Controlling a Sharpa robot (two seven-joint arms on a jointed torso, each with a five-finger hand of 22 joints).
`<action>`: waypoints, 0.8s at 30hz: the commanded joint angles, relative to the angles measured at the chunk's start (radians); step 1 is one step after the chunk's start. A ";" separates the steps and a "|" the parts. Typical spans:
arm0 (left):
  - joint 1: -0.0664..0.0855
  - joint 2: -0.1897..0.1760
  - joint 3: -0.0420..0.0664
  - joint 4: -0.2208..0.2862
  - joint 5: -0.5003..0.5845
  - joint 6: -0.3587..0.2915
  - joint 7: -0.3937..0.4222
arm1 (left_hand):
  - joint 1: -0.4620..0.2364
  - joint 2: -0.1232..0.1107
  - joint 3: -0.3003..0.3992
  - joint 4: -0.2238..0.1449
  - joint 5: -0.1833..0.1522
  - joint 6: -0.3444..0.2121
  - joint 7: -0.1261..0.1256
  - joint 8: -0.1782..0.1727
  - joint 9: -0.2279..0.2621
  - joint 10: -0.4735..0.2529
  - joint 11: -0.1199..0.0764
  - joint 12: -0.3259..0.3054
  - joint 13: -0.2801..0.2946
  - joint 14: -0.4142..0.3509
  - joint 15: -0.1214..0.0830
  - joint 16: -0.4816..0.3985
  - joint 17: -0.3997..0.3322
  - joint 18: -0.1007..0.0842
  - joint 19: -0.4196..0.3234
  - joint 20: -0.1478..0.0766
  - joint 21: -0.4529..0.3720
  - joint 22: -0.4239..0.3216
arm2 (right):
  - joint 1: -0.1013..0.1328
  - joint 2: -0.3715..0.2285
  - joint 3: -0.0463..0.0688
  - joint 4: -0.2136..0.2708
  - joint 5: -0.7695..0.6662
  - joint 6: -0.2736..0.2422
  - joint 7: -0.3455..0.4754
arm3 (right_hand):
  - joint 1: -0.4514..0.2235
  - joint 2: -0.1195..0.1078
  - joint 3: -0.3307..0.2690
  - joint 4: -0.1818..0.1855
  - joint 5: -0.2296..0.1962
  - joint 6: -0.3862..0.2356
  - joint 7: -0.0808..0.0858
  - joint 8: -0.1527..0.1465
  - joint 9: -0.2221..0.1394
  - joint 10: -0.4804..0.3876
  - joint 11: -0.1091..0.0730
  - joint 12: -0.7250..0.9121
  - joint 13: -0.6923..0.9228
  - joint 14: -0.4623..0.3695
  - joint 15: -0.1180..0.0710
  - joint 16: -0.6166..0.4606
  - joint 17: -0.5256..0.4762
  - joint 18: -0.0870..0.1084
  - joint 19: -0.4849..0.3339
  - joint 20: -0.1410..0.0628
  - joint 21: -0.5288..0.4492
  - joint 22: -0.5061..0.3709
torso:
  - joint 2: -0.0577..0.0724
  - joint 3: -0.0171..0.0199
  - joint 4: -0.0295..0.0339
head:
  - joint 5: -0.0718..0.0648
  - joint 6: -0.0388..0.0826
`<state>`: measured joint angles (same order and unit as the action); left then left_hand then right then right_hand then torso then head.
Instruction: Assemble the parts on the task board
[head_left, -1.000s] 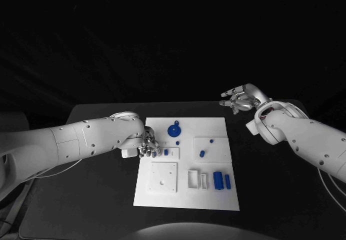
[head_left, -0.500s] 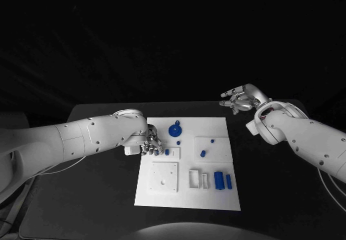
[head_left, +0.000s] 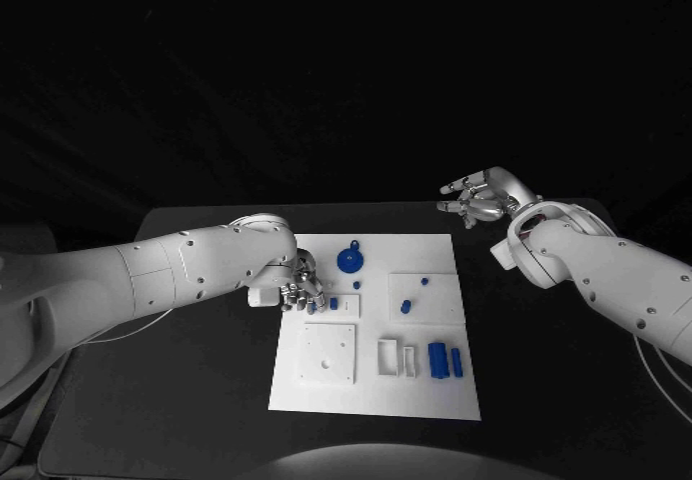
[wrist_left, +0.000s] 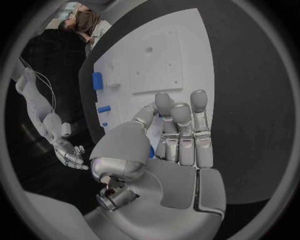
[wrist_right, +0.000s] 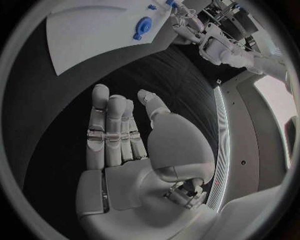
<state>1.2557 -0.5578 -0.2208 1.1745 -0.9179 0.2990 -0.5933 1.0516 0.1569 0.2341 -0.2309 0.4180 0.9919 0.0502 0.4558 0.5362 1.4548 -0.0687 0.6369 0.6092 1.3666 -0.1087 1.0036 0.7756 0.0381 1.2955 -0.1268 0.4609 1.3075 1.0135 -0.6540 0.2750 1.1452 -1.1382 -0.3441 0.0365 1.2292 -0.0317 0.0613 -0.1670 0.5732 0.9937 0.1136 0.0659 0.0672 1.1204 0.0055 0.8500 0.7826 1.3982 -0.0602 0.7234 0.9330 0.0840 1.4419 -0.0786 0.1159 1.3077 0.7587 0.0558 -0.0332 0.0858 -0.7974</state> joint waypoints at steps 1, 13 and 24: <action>-0.001 -0.004 -0.001 -0.001 -0.001 0.058 -0.003 | 0.030 0.014 0.058 -0.054 0.004 0.040 -0.042 -0.001 0.001 -0.008 0.000 0.005 0.002 -0.006 0.003 0.007 0.001 -0.011 -0.008 -0.001 0.005 0.019 | -0.001 0.000 0.001 -0.001 -0.006 0.010 -0.001 | -0.005 -0.007 0.007 -0.002 0.002 0.000 0.008 -0.003 0.000 -0.006 0.000 0.000 -0.001 -0.005 0.000 0.001 -0.001 0.009 0.007 0.001 -0.006 0.015 | 0.000 -0.0001 0.0002 | 0.000 -0.001; 0.019 -0.017 0.010 0.001 -0.015 0.067 0.013 | 0.034 0.010 0.060 -0.054 0.009 0.046 -0.043 -0.004 -0.001 -0.007 -0.001 0.009 0.001 -0.006 0.003 0.013 0.001 -0.011 -0.010 -0.001 0.013 0.019 | -0.004 -0.002 0.001 0.000 -0.006 0.010 -0.002 | -0.005 -0.007 0.007 -0.002 0.002 0.000 0.008 -0.003 0.000 -0.006 0.000 0.000 -0.001 -0.005 0.000 0.001 -0.001 0.009 0.007 0.001 -0.006 0.015 | 0.002 -0.0021 -0.0007 | 0.000 0.001; 0.043 0.016 0.019 -0.043 0.013 0.142 0.018 | 0.035 0.009 0.061 -0.054 0.007 0.047 -0.042 -0.006 0.000 -0.006 -0.001 0.010 0.001 -0.006 0.003 0.015 0.001 -0.012 -0.013 0.000 0.021 0.020 | -0.006 0.005 0.001 -0.003 -0.006 0.013 -0.002 | -0.005 -0.007 0.007 -0.002 0.002 0.000 0.008 -0.003 0.000 -0.006 0.000 0.000 -0.001 -0.005 0.000 0.001 -0.001 0.009 0.007 0.001 -0.006 0.015 | 0.001 0.0006 -0.0007 | 0.003 -0.002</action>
<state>1.2976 -0.5480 -0.2021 1.1353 -0.9228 0.3754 -0.5885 1.0609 0.1477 0.2339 -0.2310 0.4250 0.9934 0.0518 0.4510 0.5351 1.4550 -0.0683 0.6406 0.6098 1.3664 -0.1085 1.0176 0.7762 0.0382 1.2880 -0.1269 0.4798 1.3073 1.0081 -0.6507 0.2750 1.1433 -1.1385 -0.3410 0.0351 1.2292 -0.0317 0.0640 -0.1697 0.5732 0.9937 0.1136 0.0659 0.0672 1.1204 0.0055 0.8500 0.7826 1.3982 -0.0601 0.7234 0.9331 0.0840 1.4419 -0.0786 0.1159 1.3075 0.7594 0.0560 -0.0333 0.0885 -0.7986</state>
